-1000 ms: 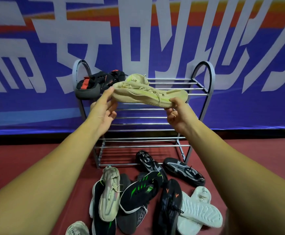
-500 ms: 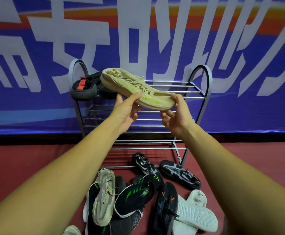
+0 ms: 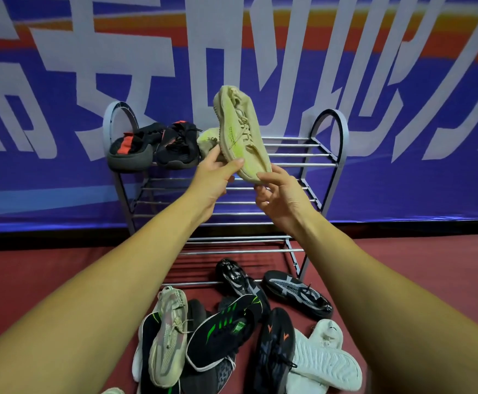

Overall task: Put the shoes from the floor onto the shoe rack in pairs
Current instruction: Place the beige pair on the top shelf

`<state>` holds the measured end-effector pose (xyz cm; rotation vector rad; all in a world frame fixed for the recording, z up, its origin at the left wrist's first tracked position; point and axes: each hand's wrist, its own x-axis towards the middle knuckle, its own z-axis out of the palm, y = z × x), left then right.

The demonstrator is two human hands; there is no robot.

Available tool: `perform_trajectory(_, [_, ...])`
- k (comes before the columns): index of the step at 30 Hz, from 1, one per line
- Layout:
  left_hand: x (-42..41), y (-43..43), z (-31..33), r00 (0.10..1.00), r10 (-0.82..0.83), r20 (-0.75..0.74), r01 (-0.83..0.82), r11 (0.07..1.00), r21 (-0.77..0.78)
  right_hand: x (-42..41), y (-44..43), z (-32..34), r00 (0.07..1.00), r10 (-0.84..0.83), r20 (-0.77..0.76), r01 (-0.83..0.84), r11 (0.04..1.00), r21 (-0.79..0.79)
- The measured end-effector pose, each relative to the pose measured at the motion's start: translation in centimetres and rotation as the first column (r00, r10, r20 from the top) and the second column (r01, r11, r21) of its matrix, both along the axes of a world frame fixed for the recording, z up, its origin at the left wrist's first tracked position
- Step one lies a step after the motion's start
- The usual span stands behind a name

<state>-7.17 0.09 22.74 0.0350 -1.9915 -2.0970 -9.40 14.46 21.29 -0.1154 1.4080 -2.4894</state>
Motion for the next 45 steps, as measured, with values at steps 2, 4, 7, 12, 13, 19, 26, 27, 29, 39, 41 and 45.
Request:
perform_trajectory(2, [-0.2, 0.5, 0.1, 0.999, 0.036, -0.016, -0.036, 0.999, 0.021, -0.2, 0.1, 0.0, 1.000, -0.021, -0.010, 0.021, 1.000, -0.016])
perform_trajectory(4, [-0.5, 1.0, 0.2, 0.999, 0.039, -0.029, -0.039, 0.999, -0.006, -0.5, 0.2, -0.1, 0.998, -0.061, -0.007, 0.061, 0.998, -0.035])
perform_trajectory(7, [-0.9, 1.9, 0.0, 1.000, -0.012, 0.020, 0.013, 0.997, -0.077, -0.9, 0.7, -0.2, 0.993, -0.113, -0.011, 0.113, 0.993, -0.014])
perform_trajectory(12, [-1.8, 3.0, -0.9, 0.992, -0.040, 0.123, 0.053, 0.993, -0.103, -1.7, 1.6, -0.7, 0.990, -0.141, -0.027, 0.143, 0.987, 0.070])
perform_trajectory(13, [-2.0, 3.1, -1.0, 0.990, -0.038, 0.135, 0.052, 0.993, -0.103, -1.9, 1.7, -0.9, 0.990, -0.141, -0.032, 0.143, 0.985, 0.098])
perform_trajectory(19, [-2.8, 3.2, -1.9, 0.989, -0.016, 0.149, 0.039, 0.988, -0.150, -3.1, 1.3, -2.1, 0.992, -0.118, -0.054, 0.127, 0.969, 0.213])
perform_trajectory(26, [-3.8, 4.1, -1.8, 0.996, 0.040, 0.078, -0.026, 0.984, -0.176, -4.1, 0.8, -1.9, 0.982, -0.180, -0.062, 0.189, 0.952, 0.239])
perform_trajectory(27, [-3.9, 4.2, -1.9, 0.996, 0.052, 0.075, -0.038, 0.985, -0.171, -4.2, 0.6, -2.0, 0.980, -0.189, -0.058, 0.198, 0.951, 0.236])
perform_trajectory(29, [-4.0, 4.4, -2.0, 0.995, 0.072, 0.071, -0.060, 0.985, -0.159, -4.7, 0.3, -2.1, 0.979, -0.190, -0.070, 0.201, 0.954, 0.223])
perform_trajectory(39, [-4.8, 2.8, -2.2, 0.986, 0.069, 0.154, -0.021, 0.956, -0.294, -6.1, -0.7, -2.5, 0.971, -0.192, -0.140, 0.219, 0.951, 0.219])
perform_trajectory(41, [-4.6, 2.3, -2.0, 0.978, 0.065, 0.197, -0.001, 0.951, -0.308, -5.8, -0.5, -2.2, 0.975, -0.169, -0.141, 0.200, 0.948, 0.247])
perform_trajectory(45, [-3.9, 1.8, -2.0, 0.967, 0.043, 0.252, 0.039, 0.950, -0.311, -4.9, -0.3, -1.8, 0.981, -0.135, -0.139, 0.174, 0.927, 0.332])
